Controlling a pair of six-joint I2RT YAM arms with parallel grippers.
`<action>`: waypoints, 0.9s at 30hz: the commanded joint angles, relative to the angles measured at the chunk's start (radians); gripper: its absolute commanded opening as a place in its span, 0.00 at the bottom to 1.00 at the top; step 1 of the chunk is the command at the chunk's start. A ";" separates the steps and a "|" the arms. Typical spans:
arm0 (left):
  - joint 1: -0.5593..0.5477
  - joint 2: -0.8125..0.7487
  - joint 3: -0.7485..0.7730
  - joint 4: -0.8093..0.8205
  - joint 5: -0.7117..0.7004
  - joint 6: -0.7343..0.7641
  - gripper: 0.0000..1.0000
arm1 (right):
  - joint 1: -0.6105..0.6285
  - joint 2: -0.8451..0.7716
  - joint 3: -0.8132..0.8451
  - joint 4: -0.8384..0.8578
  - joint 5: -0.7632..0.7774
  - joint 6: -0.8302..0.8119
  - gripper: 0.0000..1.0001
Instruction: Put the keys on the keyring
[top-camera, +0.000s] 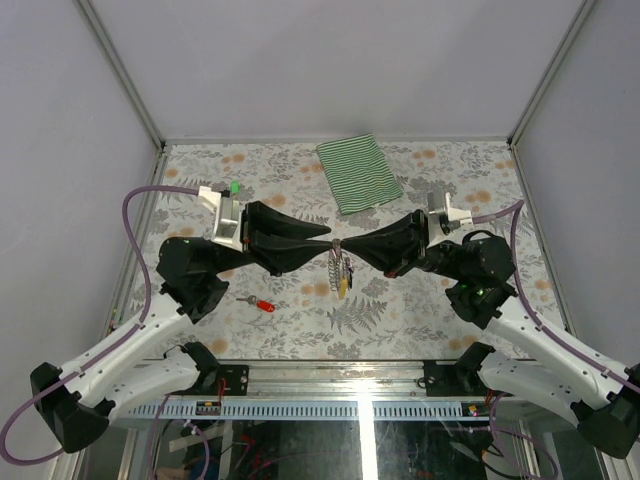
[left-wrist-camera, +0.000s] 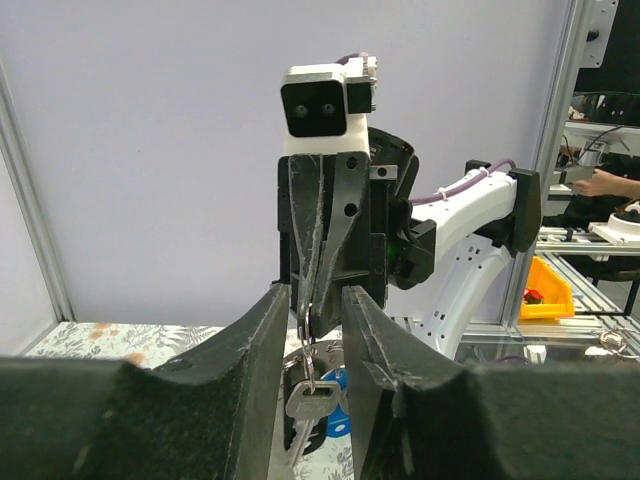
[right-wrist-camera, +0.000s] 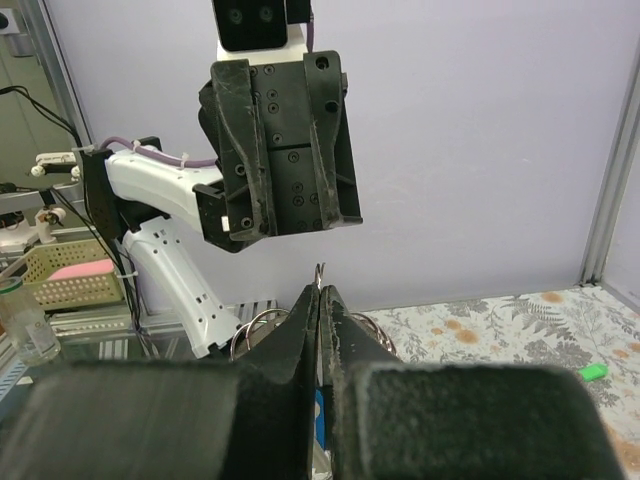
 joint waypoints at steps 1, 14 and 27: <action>-0.014 -0.007 -0.005 0.006 -0.055 0.029 0.30 | 0.004 -0.037 0.059 0.043 0.013 -0.033 0.00; -0.027 0.031 -0.013 0.001 -0.023 0.032 0.31 | 0.005 -0.035 0.066 0.058 0.013 -0.031 0.00; -0.031 0.036 -0.023 0.000 -0.025 0.043 0.25 | 0.004 -0.042 0.068 0.056 0.016 -0.036 0.00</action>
